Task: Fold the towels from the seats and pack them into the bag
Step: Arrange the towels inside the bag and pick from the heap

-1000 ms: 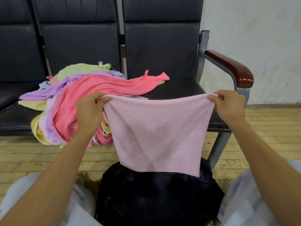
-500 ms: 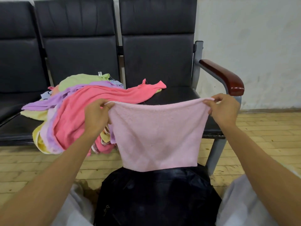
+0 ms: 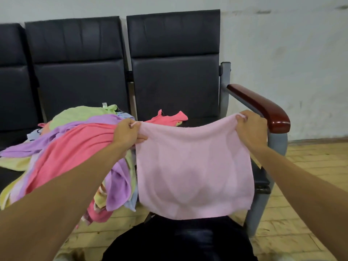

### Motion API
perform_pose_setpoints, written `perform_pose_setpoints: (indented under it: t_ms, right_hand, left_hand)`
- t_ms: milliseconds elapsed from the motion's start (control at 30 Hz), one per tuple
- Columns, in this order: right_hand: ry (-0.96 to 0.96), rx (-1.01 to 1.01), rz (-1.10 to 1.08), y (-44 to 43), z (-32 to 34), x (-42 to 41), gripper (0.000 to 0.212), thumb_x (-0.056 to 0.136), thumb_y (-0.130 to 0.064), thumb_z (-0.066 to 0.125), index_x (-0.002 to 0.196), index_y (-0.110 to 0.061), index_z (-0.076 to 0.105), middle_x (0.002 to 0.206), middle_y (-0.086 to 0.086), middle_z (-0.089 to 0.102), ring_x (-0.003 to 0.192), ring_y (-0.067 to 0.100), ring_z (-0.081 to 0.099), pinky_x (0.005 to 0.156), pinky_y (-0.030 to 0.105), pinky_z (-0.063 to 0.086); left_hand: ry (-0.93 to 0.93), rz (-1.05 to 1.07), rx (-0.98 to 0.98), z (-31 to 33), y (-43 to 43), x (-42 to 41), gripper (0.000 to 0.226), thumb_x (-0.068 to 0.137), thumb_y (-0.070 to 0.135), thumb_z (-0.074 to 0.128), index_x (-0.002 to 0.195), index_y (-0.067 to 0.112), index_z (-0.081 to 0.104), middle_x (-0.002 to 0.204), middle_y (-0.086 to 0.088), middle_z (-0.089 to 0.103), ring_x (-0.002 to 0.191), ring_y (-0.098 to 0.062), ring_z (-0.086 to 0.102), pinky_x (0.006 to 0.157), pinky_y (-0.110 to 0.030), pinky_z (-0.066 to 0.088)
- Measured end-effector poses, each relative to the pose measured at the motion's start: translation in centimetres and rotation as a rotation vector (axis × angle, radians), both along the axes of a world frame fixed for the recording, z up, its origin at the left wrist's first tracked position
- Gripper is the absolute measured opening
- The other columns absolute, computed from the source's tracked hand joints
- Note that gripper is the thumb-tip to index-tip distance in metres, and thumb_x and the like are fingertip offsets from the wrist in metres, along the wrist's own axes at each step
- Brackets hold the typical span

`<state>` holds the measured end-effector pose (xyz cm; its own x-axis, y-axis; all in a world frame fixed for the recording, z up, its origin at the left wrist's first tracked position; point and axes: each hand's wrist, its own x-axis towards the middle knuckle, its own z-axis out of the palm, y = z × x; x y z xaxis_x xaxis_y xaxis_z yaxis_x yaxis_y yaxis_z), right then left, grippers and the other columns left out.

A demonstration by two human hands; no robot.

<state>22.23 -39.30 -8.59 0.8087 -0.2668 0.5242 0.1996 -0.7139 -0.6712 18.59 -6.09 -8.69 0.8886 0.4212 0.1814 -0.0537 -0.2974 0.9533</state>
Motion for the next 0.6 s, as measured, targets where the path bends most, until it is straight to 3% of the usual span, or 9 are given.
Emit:
perform_pose_setpoints:
  t_ms: [133, 267, 333, 433, 600]
  right_hand:
    - [0.029, 0.027, -0.012, 0.3, -0.2, 4.7, 0.025, 0.099, -0.014, 0.047, 0.111, -0.005, 0.066, 0.107, 0.017, 0.067, 0.1, 0.033, 0.061, 0.083, 0.032, 0.043]
    - [0.013, 0.086, 0.075, 0.9, -0.2, 8.2, 0.019, 0.098, -0.013, 0.049, 0.102, -0.009, 0.067, 0.101, 0.011, 0.067, 0.088, 0.021, 0.057, 0.08, 0.027, 0.042]
    - [-0.016, 0.162, 0.117, 0.7, 0.0, 9.2, 0.015, 0.094, -0.014, 0.054, 0.096, -0.013, 0.069, 0.096, 0.008, 0.069, 0.089, 0.023, 0.063, 0.083, 0.037, 0.052]
    - [-0.011, 0.185, 0.14, -0.4, -0.4, 9.0, 0.02, 0.088, -0.016, 0.054, 0.095, -0.013, 0.072, 0.095, 0.007, 0.072, 0.09, 0.026, 0.068, 0.086, 0.047, 0.056]
    - [0.057, -0.005, 0.117, -2.5, -1.4, 6.2, 0.021, 0.091, -0.009, 0.053, 0.097, -0.007, 0.073, 0.095, 0.011, 0.072, 0.091, 0.027, 0.065, 0.086, 0.037, 0.051]
  left_hand:
    - [-0.038, 0.011, -0.003, -0.7, 0.2, 4.3, 0.018, 0.101, 0.013, 0.045, 0.083, 0.013, 0.049, 0.085, -0.017, 0.064, 0.071, -0.024, 0.072, 0.07, -0.034, 0.06]
    - [-0.095, 0.037, 0.107, -0.9, 0.3, 7.7, 0.016, 0.099, 0.013, 0.048, 0.083, 0.013, 0.051, 0.098, -0.015, 0.063, 0.095, -0.029, 0.067, 0.086, -0.042, 0.056]
    - [-0.12, 0.064, 0.19, -0.8, 0.2, 8.4, 0.012, 0.098, 0.017, 0.051, 0.086, 0.014, 0.052, 0.097, -0.01, 0.061, 0.094, -0.025, 0.061, 0.087, -0.044, 0.052]
    - [-0.154, 0.018, 0.153, -1.3, -0.2, 7.8, 0.018, 0.099, 0.015, 0.051, 0.081, 0.018, 0.05, 0.098, -0.012, 0.06, 0.092, -0.022, 0.061, 0.087, -0.04, 0.054]
    - [-0.083, -0.063, 0.115, -2.6, 0.6, 5.1, 0.015, 0.098, 0.016, 0.051, 0.084, 0.017, 0.055, 0.101, -0.019, 0.067, 0.101, -0.032, 0.066, 0.093, -0.047, 0.053]
